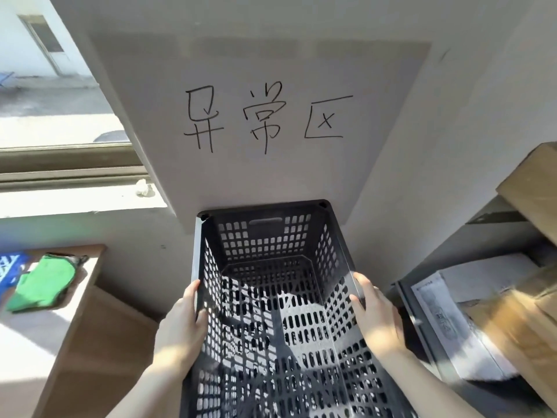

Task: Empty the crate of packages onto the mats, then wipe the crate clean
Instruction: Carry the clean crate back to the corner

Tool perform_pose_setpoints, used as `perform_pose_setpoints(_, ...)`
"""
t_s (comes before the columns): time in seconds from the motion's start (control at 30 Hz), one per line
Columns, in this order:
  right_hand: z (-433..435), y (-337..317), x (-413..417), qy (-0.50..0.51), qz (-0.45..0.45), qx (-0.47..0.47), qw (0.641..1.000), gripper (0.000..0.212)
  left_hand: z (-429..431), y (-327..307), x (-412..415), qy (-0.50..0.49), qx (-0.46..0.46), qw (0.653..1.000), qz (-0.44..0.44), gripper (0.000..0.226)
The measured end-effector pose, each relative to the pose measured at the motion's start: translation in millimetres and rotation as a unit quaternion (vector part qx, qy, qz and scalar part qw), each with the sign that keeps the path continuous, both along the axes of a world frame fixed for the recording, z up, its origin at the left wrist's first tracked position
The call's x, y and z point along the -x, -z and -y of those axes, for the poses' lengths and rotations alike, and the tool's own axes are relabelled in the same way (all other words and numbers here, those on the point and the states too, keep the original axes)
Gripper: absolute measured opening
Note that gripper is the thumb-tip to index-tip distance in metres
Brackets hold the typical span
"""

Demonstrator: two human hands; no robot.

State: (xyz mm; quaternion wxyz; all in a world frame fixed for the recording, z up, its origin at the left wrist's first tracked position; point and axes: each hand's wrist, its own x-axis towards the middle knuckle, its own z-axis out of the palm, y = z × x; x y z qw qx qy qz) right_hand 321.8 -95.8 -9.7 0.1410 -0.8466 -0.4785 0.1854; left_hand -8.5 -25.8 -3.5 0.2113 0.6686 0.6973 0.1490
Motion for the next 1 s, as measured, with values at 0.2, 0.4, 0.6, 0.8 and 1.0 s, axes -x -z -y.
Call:
perform_pose_setpoints(0.2,1,-1,-2,-0.001,-0.016,0.003,1.000,0.050,0,3,-2,-0.003,0.008,1.000,-0.006,0.059)
perform_pose_setpoints(0.4,3,-2,-4,-0.005,0.012,0.012,1.000,0.048,-1,5,-3,-0.004,-0.001,1.000,-0.008,0.056)
perform_pose_setpoints(0.6,3,2,-10,-0.002,0.025,0.005,1.000,0.048,-9,5,-11,-0.001,-0.012,1.000,0.000,0.055)
perform_pose_setpoints(0.8,1,3,1,0.005,0.010,-0.009,1.000,0.050,-4,9,-6,-0.011,0.003,1.000,-0.015,0.055)
perform_pose_setpoints(1.0,0,4,5,0.012,0.014,-0.010,1.000,0.048,-3,11,-3,-0.009,0.009,1.000,-0.029,0.057)
